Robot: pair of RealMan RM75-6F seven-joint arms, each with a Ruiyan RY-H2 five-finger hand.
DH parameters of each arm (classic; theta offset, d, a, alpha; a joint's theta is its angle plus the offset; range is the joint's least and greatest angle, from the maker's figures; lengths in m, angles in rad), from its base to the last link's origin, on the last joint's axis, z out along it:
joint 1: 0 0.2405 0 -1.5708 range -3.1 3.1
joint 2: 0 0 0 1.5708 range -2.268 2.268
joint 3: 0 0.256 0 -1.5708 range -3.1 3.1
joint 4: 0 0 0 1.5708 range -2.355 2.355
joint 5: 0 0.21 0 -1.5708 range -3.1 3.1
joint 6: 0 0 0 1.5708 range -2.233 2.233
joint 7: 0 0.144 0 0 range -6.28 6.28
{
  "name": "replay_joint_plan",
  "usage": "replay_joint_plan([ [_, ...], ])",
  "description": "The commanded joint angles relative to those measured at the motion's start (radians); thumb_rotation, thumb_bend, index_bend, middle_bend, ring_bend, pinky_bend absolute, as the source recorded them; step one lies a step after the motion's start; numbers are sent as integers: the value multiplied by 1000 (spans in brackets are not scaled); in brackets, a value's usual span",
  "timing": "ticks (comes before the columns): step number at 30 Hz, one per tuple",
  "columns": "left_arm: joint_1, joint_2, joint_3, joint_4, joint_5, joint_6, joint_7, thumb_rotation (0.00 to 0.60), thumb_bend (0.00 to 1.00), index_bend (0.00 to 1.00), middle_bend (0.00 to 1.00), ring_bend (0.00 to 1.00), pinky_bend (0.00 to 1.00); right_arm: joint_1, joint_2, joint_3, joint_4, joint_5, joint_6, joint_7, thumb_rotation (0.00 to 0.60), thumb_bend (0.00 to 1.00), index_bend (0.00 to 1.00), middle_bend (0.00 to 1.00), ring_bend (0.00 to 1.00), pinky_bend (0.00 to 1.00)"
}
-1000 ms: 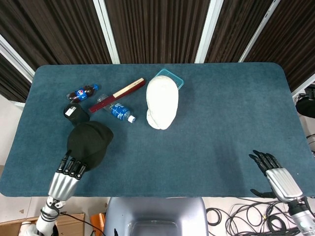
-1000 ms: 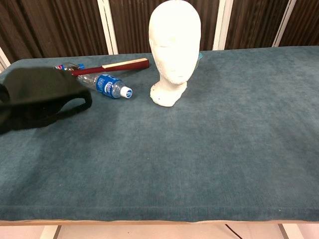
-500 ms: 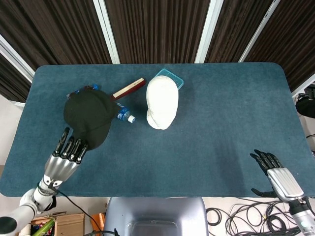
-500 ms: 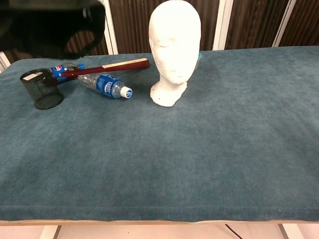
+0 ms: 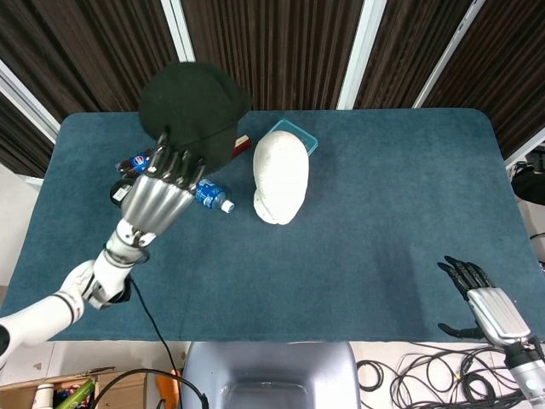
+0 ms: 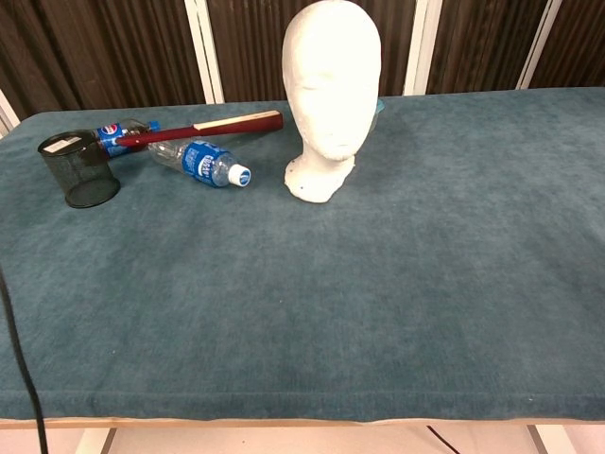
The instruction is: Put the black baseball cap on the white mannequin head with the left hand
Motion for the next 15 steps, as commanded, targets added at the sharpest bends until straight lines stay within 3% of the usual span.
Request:
replay_joint_plan([
  [1, -75, -55, -29, 93, -32, -87, -4, 600, 550, 727, 733, 573, 310, 3, 6, 3, 2, 3, -3, 13, 600, 73, 0, 0, 0, 0],
  [5, -130, -139, -39, 211, -63, -141, -62, 600, 548, 728, 734, 572, 288, 4, 13, 8, 7, 5, 1, 43, 600, 72, 0, 0, 0, 0],
  [15, -180, -296, 30, 426, -38, -123, -182, 600, 544, 728, 735, 573, 278, 2, 23, 8, 26, 9, -2, 78, 600, 73, 0, 0, 0, 0],
])
